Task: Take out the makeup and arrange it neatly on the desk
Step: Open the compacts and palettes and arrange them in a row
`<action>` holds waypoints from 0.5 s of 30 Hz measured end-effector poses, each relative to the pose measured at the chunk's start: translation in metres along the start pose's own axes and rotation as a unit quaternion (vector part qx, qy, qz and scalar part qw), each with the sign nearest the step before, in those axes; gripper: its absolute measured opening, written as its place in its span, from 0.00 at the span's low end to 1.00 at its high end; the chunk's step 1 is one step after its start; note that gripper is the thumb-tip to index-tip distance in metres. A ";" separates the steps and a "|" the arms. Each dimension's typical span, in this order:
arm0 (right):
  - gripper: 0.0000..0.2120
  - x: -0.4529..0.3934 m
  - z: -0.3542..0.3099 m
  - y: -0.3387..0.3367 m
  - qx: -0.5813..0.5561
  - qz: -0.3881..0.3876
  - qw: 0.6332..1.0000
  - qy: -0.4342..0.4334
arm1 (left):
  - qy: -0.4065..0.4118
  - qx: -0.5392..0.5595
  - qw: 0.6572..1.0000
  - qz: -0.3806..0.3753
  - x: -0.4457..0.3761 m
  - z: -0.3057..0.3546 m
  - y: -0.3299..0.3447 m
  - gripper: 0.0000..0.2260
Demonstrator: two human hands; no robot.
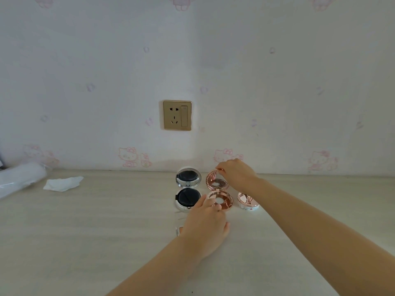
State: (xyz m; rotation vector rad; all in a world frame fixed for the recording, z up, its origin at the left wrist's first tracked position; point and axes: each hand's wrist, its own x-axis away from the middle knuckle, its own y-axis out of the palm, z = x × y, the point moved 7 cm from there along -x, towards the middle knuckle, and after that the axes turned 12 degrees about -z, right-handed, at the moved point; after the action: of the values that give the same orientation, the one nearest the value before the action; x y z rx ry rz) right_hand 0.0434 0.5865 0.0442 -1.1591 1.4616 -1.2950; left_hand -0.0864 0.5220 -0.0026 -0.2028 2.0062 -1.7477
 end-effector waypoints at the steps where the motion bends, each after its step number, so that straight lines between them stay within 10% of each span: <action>1: 0.11 -0.001 0.001 0.001 0.000 -0.001 1.000 0.002 | 0.000 0.000 1.000 -0.002 0.000 0.000 0.000 0.20; 15: 0.13 -0.001 0.001 0.001 -0.022 -0.014 1.000 -0.004 | -0.001 -0.011 0.999 -0.034 0.000 -0.001 0.002 0.10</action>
State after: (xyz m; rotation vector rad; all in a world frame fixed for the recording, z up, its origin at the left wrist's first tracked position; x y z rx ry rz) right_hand 0.0442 0.5871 0.0428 -1.2168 1.4799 -1.2804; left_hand -0.0861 0.5231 -0.0047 -0.2833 2.0398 -1.7663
